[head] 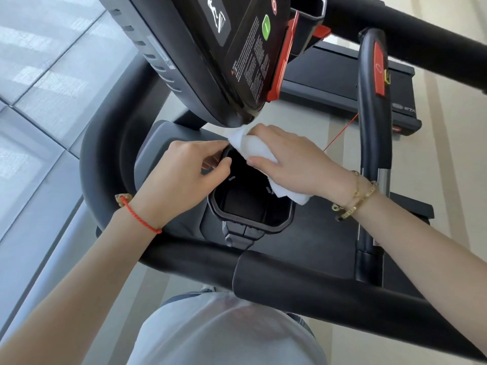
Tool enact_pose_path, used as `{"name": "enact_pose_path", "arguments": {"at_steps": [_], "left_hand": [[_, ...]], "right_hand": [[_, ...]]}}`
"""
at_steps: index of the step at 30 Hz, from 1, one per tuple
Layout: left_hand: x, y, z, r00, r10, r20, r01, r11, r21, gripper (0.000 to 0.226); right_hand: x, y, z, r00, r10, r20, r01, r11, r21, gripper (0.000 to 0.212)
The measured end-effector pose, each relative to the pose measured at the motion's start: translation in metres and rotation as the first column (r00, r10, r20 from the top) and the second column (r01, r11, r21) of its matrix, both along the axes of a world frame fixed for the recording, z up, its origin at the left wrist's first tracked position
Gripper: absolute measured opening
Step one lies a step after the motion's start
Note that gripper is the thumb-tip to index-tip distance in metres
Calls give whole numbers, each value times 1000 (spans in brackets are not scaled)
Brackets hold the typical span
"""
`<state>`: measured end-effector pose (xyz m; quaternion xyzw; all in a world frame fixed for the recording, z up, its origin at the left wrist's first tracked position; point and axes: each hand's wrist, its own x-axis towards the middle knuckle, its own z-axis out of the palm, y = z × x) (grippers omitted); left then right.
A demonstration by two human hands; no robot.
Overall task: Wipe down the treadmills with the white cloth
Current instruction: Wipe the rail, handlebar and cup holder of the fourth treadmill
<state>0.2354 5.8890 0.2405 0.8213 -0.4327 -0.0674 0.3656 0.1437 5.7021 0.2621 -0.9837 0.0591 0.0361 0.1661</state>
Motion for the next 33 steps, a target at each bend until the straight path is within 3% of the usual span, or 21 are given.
{"name": "enact_pose_path", "arguments": {"at_steps": [4, 8, 11, 13, 17, 19, 22, 26, 30, 33], "left_hand": [[1, 0, 0, 999, -6, -48, 6, 1000, 5, 28], [2, 1, 1, 999, 1, -53, -1, 1000, -5, 25], [2, 1, 2, 999, -8, -50, 8, 1000, -6, 25], [2, 0, 2, 999, -15, -40, 15, 1000, -3, 26], [3, 1, 2, 999, -22, -36, 22, 1000, -1, 26], [4, 1, 1, 999, -33, -36, 33, 999, 4, 26], [6, 3, 0, 998, -48, -29, 48, 999, 2, 26], [6, 3, -2, 999, -47, -19, 47, 999, 5, 26], [4, 3, -2, 1000, -23, 9, 23, 1000, 6, 23], [4, 3, -2, 1000, -23, 17, 22, 999, 24, 27]], "right_hand": [[-5, -1, -7, 998, -57, 26, 55, 996, 72, 38], [-32, -5, -9, 986, -166, -21, 166, 949, 268, 44], [-51, 2, -13, 981, -192, 34, 154, 871, 466, 45], [-62, 6, -16, 979, -170, 116, 95, 873, 478, 46], [-77, 2, -14, 976, -41, 214, -33, 943, 332, 50], [-78, -3, -6, 975, 117, 188, -152, 971, 183, 53], [-70, -7, 8, 927, 376, -4, -374, 923, 95, 55], [-42, -6, 24, 826, 528, -195, -544, 839, -32, 39], [-15, 14, 18, 728, 517, -451, -653, 724, -223, 34], [-5, 22, 11, 675, 464, -573, -691, 671, -270, 35]]}}
